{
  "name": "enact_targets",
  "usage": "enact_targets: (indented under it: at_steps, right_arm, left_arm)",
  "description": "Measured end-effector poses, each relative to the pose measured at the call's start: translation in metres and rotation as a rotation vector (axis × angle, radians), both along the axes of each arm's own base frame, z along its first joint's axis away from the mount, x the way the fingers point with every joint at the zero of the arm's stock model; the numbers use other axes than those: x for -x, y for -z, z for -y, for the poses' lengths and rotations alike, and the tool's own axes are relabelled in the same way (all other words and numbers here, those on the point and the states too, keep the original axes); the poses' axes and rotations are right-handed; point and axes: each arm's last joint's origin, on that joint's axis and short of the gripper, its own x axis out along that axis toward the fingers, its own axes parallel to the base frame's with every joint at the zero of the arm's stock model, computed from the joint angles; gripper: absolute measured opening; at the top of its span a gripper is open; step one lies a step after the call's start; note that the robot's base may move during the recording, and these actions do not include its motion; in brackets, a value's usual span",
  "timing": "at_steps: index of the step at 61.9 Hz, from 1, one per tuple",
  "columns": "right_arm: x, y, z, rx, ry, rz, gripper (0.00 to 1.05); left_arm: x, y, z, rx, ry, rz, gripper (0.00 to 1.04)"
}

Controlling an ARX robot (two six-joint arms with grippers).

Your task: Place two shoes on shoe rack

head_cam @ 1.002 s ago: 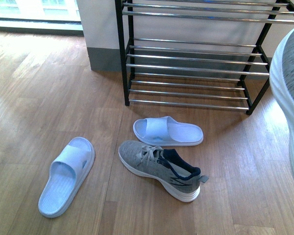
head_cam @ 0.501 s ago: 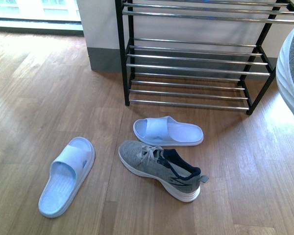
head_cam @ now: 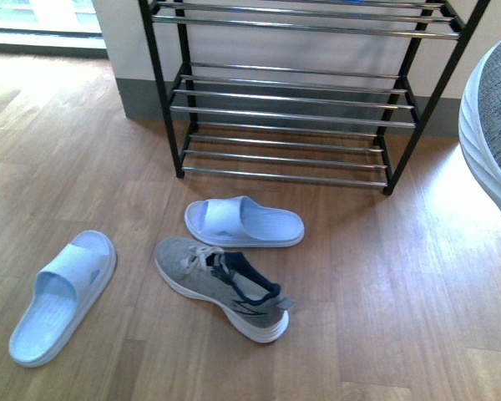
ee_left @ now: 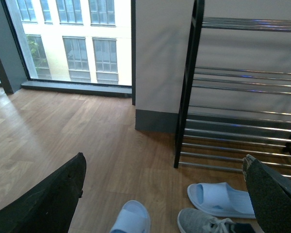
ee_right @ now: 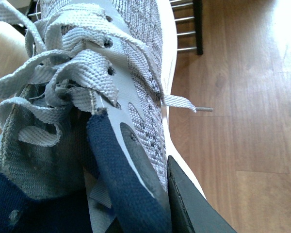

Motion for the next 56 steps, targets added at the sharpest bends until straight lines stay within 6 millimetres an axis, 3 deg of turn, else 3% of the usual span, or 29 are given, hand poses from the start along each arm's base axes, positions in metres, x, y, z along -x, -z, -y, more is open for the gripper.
enact_targets:
  at_steps: [39,44,50,56]
  right_arm:
    - [0.001,0.001,0.001,0.000,0.008,-0.003,0.02]
    - [0.001,0.001,0.001,0.000,0.009,-0.004,0.02]
    - [0.001,0.001,0.001,0.000,0.009,-0.004,0.02]
    - [0.001,0.001,0.001,-0.001,0.006,-0.003,0.02]
  left_arm:
    - [0.000,0.000,0.000,-0.002,-0.001,-0.001,0.95]
    - [-0.002,0.000,0.004,0.078,-0.178,-0.205,0.95]
    - [-0.017,-0.006,0.019,0.130,-0.311,-0.344,0.95]
    - [-0.050,-0.012,0.046,0.252,-0.271,-0.397,0.95]
